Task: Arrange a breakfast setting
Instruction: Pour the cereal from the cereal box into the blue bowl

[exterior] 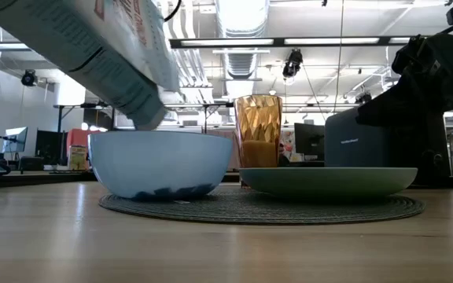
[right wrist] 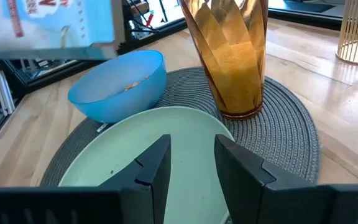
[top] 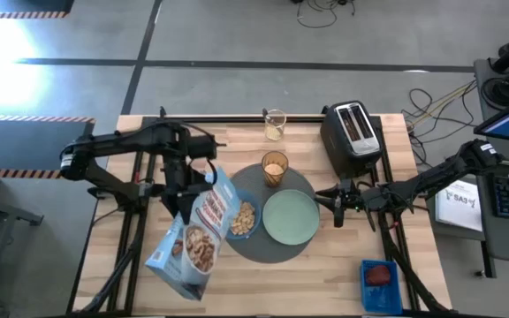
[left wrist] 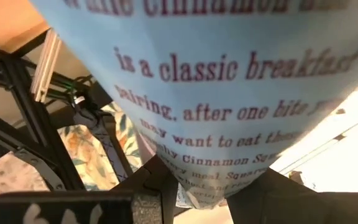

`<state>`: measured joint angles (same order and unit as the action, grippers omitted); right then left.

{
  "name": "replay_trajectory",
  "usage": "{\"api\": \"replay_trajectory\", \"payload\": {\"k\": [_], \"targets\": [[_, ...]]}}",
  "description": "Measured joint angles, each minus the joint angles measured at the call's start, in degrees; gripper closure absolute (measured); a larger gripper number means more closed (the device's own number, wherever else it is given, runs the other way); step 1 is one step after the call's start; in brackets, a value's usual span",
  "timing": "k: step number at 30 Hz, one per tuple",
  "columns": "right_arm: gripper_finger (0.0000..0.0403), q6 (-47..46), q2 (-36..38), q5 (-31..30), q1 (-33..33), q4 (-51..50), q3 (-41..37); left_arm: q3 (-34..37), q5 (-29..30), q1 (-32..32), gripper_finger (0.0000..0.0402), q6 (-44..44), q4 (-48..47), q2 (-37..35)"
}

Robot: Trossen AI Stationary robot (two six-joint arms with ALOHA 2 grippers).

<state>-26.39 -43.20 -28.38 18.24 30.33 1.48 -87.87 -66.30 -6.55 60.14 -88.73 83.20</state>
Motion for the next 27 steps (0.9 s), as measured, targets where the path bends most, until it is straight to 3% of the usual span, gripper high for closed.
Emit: {"api": "replay_trajectory", "payload": {"k": [5,14,20,27], "targets": [[0.0289,0.0,-0.01,-0.01,0.01,0.0,0.0,0.11,2.58,1.48,0.0316,-6.08,-0.11,-0.2],[0.0289,0.0,0.0,-0.01,0.02,0.0,-0.02,-0.3,18.63,3.08,0.0326,-13.96,-0.43,-1.4],[0.0289,0.0,-0.01,-0.01,0.01,0.0,0.0,-0.46,28.39,3.23,0.0327,-13.97,-1.4,-6.11],[0.0289,0.0,-0.02,-0.01,0.02,0.0,0.0,-0.45,48.82,7.12,0.0327,-13.13,-1.44,-13.52]]}}
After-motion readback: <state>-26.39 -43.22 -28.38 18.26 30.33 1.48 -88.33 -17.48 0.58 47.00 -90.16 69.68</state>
